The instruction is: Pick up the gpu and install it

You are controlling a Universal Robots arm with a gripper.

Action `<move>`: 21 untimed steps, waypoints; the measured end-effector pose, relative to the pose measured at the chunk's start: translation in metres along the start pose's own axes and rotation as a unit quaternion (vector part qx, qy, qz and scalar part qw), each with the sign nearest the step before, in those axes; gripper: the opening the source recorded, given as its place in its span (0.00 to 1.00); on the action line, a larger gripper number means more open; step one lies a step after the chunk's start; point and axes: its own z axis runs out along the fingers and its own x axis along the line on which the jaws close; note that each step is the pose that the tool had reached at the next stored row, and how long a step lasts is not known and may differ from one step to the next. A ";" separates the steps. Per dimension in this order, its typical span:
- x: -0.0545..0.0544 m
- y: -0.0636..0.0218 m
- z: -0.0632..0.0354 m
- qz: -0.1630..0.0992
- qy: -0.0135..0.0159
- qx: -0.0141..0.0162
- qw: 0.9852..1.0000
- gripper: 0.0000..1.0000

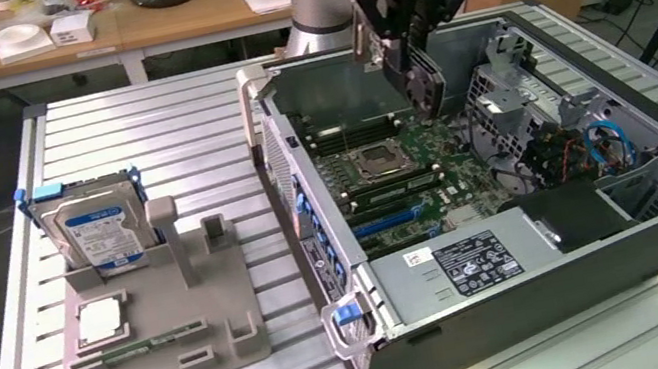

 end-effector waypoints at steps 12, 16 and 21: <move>-0.013 0.0018 0.0004 -0.006 0.000 0.000 1.000 0.26; -0.017 0.0025 0.0005 -0.007 0.000 0.000 1.000 0.26; -0.022 0.0033 0.0007 -0.010 0.000 0.000 1.000 0.26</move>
